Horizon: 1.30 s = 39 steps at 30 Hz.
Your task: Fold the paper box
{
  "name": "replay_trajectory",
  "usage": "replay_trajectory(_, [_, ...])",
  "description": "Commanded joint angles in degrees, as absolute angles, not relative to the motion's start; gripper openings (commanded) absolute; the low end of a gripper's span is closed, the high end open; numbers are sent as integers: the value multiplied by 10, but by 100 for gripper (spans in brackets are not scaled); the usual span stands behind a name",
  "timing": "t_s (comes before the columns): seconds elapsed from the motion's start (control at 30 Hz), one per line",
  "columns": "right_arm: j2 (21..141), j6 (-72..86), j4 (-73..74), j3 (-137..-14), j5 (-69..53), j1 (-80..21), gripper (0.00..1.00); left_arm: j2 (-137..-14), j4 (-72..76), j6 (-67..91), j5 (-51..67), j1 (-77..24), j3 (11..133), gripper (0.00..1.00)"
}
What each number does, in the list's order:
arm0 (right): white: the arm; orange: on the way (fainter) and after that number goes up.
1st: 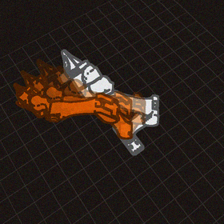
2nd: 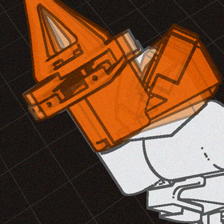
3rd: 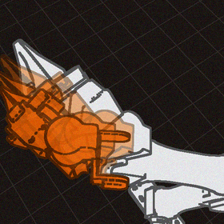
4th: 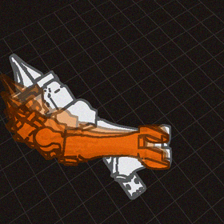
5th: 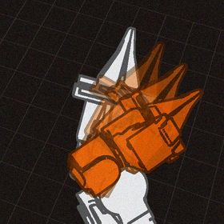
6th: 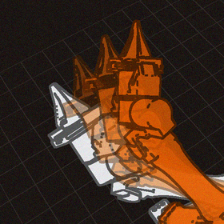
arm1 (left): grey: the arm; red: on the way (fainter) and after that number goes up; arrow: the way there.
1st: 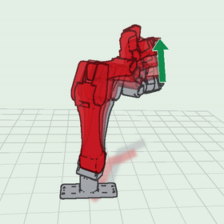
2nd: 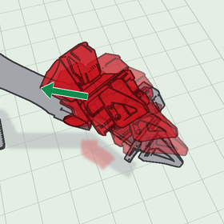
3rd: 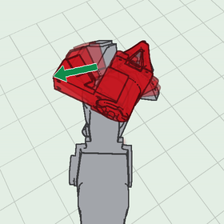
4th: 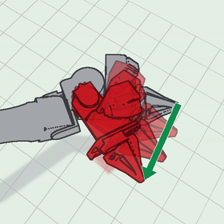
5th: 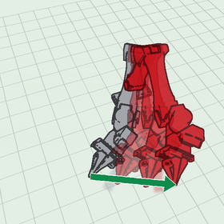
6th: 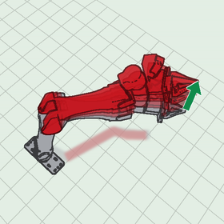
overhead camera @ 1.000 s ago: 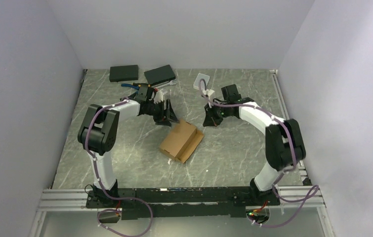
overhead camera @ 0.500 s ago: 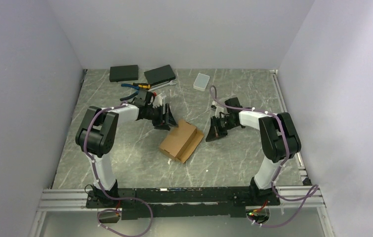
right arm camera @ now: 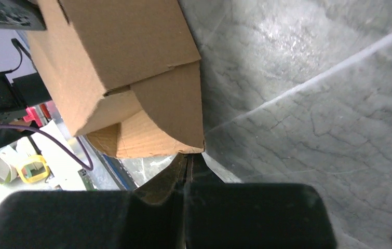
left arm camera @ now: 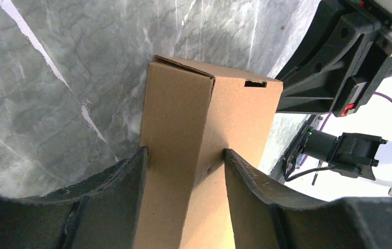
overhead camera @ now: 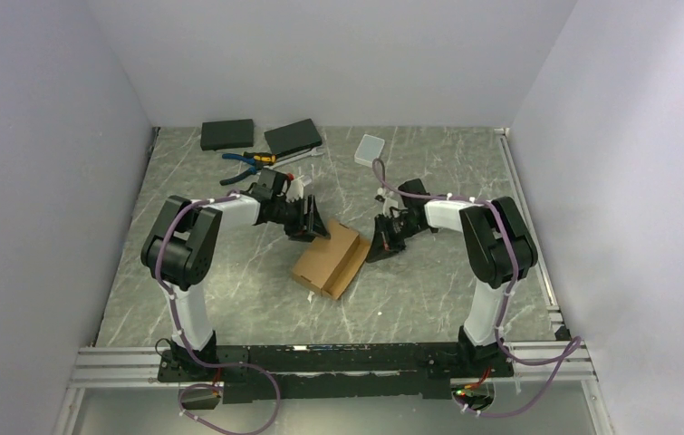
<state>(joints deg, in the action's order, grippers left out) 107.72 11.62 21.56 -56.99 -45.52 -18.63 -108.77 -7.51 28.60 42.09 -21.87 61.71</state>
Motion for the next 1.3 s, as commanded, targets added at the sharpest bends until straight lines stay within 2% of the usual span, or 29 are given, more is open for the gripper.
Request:
replay_trajectory(0.0, [1056, 121, 184, -621, -451, -199, 0, -1088, -61, 299, 432, -245, 618, 58])
replay_trajectory(0.37, [1055, 70, 203, -643, -381, -219, 0, -1111, -63, 319, 422, -261, 654, 58])
replay_trajectory(0.67, [954, -70, 257, -622, -322, -205, 0, -1060, -59, 350, 381, -222, 657, 71])
replay_trajectory(0.87, [873, -215, 307, -611, -378, -205, 0, -980, -54, 338, 350, -191, 627, 78])
replay_trajectory(0.97, [814, -332, 330, -574, -475, -210, 0, -926, -48, 321, 335, -183, 590, 80])
replay_trajectory(1.0, [788, -398, 344, -554, -526, -212, 4, -906, -43, 318, 332, -182, 572, 82])
replay_trajectory(1.03, [759, -527, 373, -534, -579, -215, 12, -887, -37, 317, 332, -181, 555, 83])
replay_trajectory(1.1, [708, -752, 445, -496, -622, -228, 46, -854, -28, 320, 335, -179, 518, 86])
replay_trajectory(1.13, [686, -815, 445, -473, -621, -238, 58, -837, -24, 325, 338, -178, 501, 87])
replay_trajectory(1.2, [656, -848, 396, -436, -594, -265, 71, -816, -10, 338, 343, -177, 465, 86])
replay_trajectory(1.27, [668, -853, 366, -433, -550, -296, 71, -801, 18, 357, 344, -177, 427, 82])
